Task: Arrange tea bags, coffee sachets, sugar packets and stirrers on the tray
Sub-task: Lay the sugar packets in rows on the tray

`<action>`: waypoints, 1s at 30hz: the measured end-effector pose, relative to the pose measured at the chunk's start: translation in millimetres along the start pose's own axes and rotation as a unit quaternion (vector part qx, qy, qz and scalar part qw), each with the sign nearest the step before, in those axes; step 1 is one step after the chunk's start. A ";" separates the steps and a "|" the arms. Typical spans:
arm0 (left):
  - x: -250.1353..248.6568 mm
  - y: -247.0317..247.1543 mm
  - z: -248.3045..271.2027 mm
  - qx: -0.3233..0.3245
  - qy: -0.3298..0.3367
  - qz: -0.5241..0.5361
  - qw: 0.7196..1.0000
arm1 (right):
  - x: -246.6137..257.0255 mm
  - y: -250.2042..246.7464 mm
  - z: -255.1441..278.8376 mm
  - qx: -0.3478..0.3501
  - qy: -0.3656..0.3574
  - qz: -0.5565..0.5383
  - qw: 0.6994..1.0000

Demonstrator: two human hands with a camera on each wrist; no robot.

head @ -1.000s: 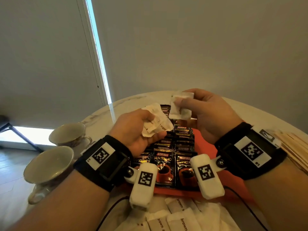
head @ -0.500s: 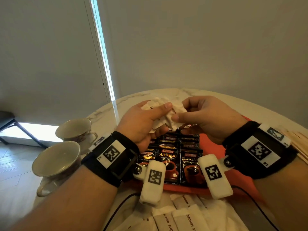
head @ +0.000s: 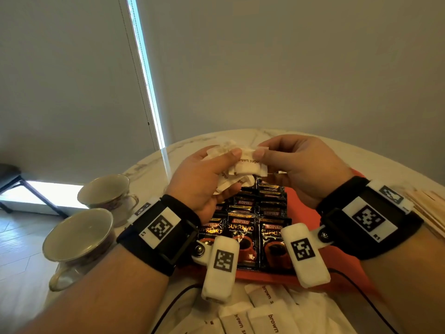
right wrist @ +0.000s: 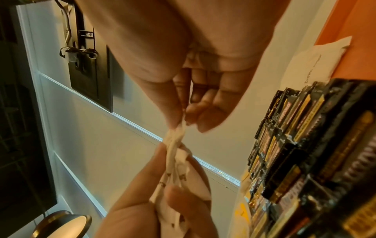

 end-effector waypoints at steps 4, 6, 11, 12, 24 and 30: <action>-1.0 -4.6 -1.5 -0.017 0.000 0.015 1.000 | -8.3 1.0 0.4 0.024 0.039 0.035 0.998; 0.2 -5.3 -2.2 -0.018 -0.005 0.015 1.000 | -6.6 -5.9 -2.4 0.006 0.035 0.036 0.999; 4.3 -14.4 -8.1 -0.040 -0.026 0.041 0.998 | -17.8 -63.0 -17.8 -0.095 0.064 0.016 0.993; 5.2 -16.1 -9.3 -0.044 -0.030 0.048 0.997 | -27.7 -83.7 -21.0 -0.131 0.082 0.014 0.988; 8.2 -16.0 -10.1 -0.056 -0.045 0.044 0.996 | -105.7 -141.4 -31.2 -0.169 0.254 0.123 0.944; 7.1 -16.9 -9.8 -0.054 -0.046 0.035 0.997 | -100.4 -138.1 -36.2 -0.152 0.267 0.223 0.925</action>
Point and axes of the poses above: each hand's wrist, its own z-axis away from the middle knuckle, its own y-axis out of the palm, x = y × z, the point moved 10 cm from there along -z, towards the middle knuckle, and after that the axes turned 6 degrees about -y, right-handed, at the moved point
